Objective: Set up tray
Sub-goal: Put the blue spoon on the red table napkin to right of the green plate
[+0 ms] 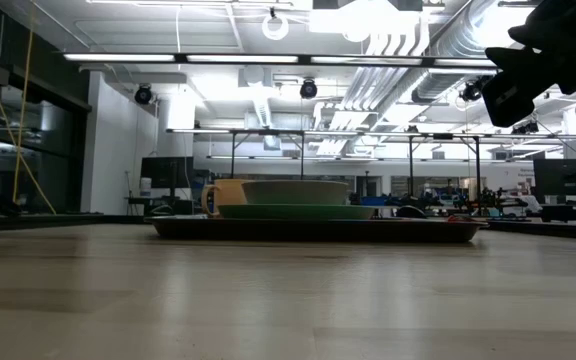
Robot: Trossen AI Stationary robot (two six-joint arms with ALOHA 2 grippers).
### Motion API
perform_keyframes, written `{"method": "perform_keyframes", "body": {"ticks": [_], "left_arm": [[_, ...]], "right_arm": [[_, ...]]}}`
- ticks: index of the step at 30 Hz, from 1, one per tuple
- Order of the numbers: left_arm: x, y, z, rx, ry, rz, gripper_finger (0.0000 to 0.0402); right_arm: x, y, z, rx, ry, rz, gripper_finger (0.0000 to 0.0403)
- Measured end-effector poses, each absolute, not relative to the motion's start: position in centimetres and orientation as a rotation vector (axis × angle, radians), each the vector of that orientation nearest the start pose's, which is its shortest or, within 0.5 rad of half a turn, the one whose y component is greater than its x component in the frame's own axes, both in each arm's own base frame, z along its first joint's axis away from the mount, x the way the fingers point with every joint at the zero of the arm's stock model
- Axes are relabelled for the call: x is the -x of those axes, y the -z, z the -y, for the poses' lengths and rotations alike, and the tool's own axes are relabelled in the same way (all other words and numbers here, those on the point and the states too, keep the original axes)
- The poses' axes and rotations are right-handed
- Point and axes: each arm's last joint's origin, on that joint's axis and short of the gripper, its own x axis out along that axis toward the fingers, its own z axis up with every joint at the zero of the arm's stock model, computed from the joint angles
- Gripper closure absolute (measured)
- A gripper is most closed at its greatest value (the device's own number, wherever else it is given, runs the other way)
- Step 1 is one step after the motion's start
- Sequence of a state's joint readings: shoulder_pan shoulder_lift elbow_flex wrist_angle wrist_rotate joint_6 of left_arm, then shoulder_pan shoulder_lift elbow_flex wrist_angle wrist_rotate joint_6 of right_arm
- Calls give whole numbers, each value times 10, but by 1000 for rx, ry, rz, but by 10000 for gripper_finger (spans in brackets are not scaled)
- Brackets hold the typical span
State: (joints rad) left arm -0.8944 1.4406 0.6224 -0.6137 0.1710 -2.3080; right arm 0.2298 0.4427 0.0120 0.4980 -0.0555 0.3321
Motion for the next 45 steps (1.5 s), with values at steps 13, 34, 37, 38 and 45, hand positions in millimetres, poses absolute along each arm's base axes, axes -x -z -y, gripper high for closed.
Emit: {"method": "perform_keyframes", "body": {"ticks": [13,34,37,38,45], "left_arm": [[-131,-132,165,1240,-1006,-1429,384],[-145,-144,162,1222,-1025,-1331,390],[-147,-144,163,1239,-1005,-1296,390],[-147,-144,163,1244,-999,-1289,390],[-153,-146,166,1292,-943,-1222,390]], "right_arm": [[-122,-175,-30,-339,-273,22,318],[-122,-175,-30,-344,-273,23,318],[-122,-175,-30,-345,-273,22,318],[-122,-175,-30,-347,-273,22,318],[-122,-175,-30,-363,-274,20,318]]}}
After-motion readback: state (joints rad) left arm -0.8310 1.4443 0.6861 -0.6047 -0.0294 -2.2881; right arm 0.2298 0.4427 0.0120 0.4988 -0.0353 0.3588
